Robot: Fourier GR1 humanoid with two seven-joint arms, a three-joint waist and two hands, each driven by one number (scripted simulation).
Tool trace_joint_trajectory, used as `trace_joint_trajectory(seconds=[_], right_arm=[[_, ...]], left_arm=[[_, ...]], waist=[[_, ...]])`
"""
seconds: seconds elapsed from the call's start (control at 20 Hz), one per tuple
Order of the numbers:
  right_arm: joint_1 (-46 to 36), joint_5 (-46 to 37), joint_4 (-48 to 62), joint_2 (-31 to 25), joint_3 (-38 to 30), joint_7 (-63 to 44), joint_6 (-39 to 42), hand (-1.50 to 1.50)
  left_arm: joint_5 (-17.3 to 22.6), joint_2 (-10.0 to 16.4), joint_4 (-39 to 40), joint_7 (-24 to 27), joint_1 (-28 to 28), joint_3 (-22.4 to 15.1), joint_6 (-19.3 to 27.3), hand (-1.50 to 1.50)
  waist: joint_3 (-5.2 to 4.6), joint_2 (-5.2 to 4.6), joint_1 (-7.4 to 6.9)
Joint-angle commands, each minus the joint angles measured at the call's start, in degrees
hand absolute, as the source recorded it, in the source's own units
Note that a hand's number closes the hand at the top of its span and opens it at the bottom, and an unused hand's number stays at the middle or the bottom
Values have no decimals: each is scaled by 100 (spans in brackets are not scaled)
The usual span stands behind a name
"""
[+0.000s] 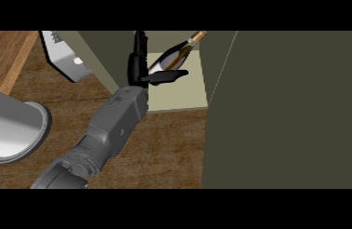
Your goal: Pick up the wine, place it into the cabinet and close the cabinet
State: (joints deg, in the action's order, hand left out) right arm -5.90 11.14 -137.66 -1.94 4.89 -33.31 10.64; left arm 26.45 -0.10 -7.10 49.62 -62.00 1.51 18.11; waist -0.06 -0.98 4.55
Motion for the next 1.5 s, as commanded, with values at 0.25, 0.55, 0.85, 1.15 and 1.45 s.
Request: trace_joint_trajectory(seconds=[0.25, 0.55, 0.85, 1.15, 1.45], right_arm=[[140, 40, -513, 98, 237, -334, -183, -150], [80, -117, -435, 86, 292, -291, -185, -150], [54, -148, -288, -3, 11, -138, -247, -150], [70, 409, -578, -306, -525, -436, -207, -150], [367, 351, -861, -234, -393, -443, -291, -150]], left_arm=[[713, 10, -297, 28, 426, -323, -310, -150], [1200, 10, -916, 108, 1257, -1178, -240, -150], [1906, 10, -2764, -115, 2324, -2745, 620, -150], [2051, 11, -4123, -332, 2859, -3666, 1833, -150], [1415, 103, -5671, -715, 3687, -4184, 2456, -150]], waist=[[-1, 74, -65], [-1, 113, -118], [4, 136, -305], [7, 118, -385], [9, 135, -472]])
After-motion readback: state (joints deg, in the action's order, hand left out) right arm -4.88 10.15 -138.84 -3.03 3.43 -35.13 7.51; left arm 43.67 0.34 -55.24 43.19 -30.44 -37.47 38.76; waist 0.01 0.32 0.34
